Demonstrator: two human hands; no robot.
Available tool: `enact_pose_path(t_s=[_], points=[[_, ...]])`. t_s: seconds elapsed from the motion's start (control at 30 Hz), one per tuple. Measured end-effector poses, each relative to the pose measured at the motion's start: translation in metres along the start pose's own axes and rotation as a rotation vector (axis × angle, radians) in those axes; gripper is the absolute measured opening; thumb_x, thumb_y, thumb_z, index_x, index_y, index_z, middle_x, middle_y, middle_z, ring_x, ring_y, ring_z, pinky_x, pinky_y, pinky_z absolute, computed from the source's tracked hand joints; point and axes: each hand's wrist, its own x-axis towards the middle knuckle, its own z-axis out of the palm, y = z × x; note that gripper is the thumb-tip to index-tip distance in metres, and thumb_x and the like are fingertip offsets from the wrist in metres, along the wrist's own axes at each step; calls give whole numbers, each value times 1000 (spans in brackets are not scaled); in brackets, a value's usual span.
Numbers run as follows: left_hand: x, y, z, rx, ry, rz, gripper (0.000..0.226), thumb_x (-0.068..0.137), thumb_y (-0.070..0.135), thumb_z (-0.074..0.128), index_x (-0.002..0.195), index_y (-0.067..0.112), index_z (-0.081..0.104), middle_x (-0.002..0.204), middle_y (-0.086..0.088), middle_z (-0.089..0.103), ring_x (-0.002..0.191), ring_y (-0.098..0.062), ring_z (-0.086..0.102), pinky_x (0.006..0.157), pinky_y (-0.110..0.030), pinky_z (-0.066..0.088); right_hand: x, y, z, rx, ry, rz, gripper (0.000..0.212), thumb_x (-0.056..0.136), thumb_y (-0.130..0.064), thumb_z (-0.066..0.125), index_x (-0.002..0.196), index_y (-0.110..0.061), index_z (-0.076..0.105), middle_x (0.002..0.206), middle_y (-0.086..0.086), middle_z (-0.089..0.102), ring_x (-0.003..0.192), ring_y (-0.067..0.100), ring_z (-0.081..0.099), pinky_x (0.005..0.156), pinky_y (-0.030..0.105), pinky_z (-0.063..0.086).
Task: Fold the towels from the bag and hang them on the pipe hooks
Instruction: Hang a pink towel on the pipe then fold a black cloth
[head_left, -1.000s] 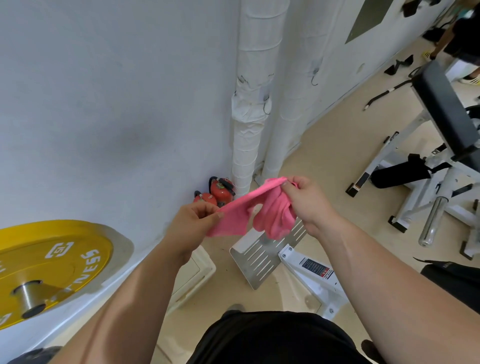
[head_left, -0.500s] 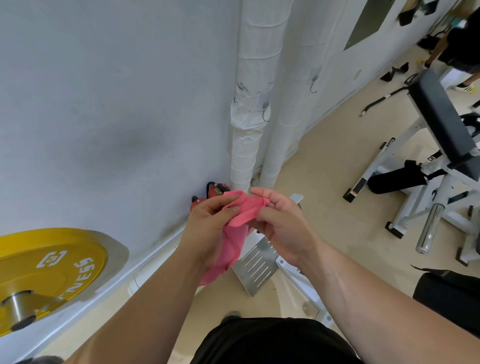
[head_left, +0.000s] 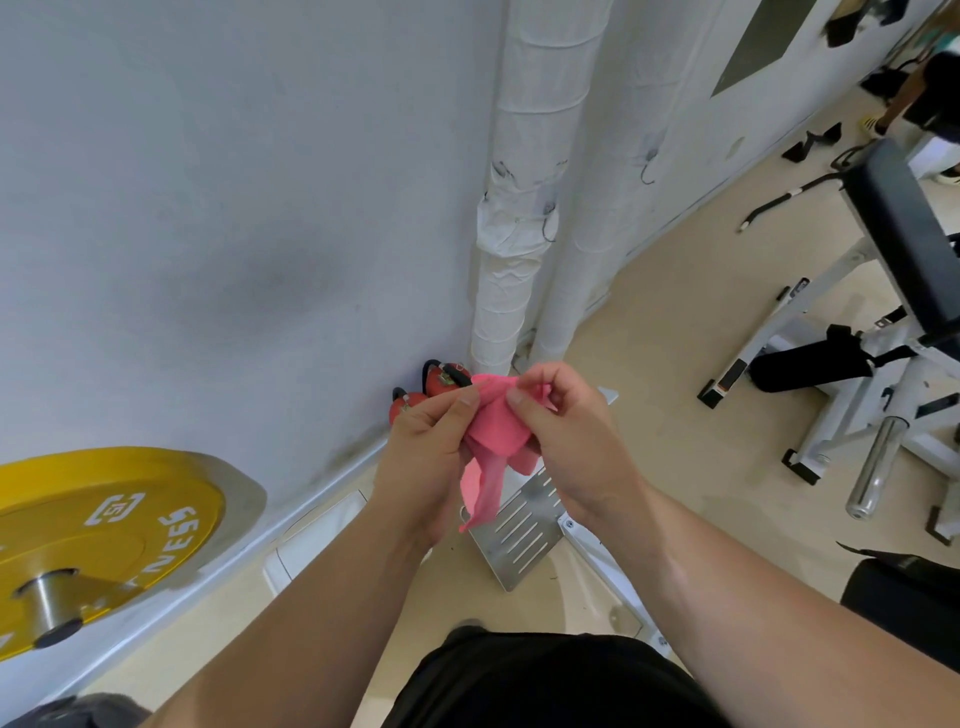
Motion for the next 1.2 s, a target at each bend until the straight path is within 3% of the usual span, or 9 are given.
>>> enact_pose_path(t_s=[0.17,0.27,0.37,0.47,0.53,0.7,0.8,0.93,1.2], points=[[0,4,5,-39,80,1,28,103,13,53,119,-2,70,112,-17,75,100,-26,72,90,-38,61,-4,-6,0,247,-174,81,47,87,21,27,107,3,65,102,17,74,94,25,74,82,31,60],[2,8,3,-22,83,13,27,104,11,52,117,-1,72,122,-22,71,113,-35,70,83,-40,62,-7,-3,0,-74,-169,-113,45,85,26,42,108,-4,66,99,11,75,91,18,74,77,24,58],[2,10,2,95,45,32,25,103,12,55,106,8,79,114,-14,76,114,-31,70,99,-52,55,-3,-4,-7,-416,-66,-266,19,86,3,69,93,-15,74,84,9,69,76,18,67,65,22,50],[1,14,-1,212,9,32,26,102,15,55,103,14,81,110,-8,78,112,-25,71,106,-49,51,6,-8,-16,-768,-43,-403,3,86,-28,75,86,-27,78,93,-2,51,91,10,53,78,16,41],[-2,19,-2,262,-32,26,28,103,16,53,103,15,81,106,-9,79,107,-24,72,102,-44,54,9,-9,-18,-838,-85,-478,12,86,-36,73,81,-26,76,93,-7,52,96,14,53,84,23,42],[-7,26,-4,347,-101,32,33,103,16,51,96,23,83,100,-7,80,95,-18,73,89,-35,55,7,-18,-20,-847,-205,-407,30,89,-32,74,64,-20,61,57,-5,53,59,8,44,57,21,36],[-7,29,-3,378,-120,33,34,104,15,50,97,23,83,100,-7,80,96,-19,72,90,-38,54,8,-15,-18,-848,-140,-435,28,88,-34,76,69,-15,66,56,-6,52,58,10,45,54,20,34],[-10,30,-2,384,-99,47,34,103,17,52,93,26,83,97,-6,80,93,-18,72,90,-40,54,7,-14,-20,-840,-118,-477,31,83,-38,79,69,-15,64,59,0,57,59,15,48,57,35,42],[-13,32,7,541,-183,102,20,97,11,65,96,20,83,95,-5,80,95,-23,75,89,-41,60,8,-18,-30,-895,-134,-551,25,74,-31,77,64,-18,59,54,-5,51,56,12,44,51,25,35]])
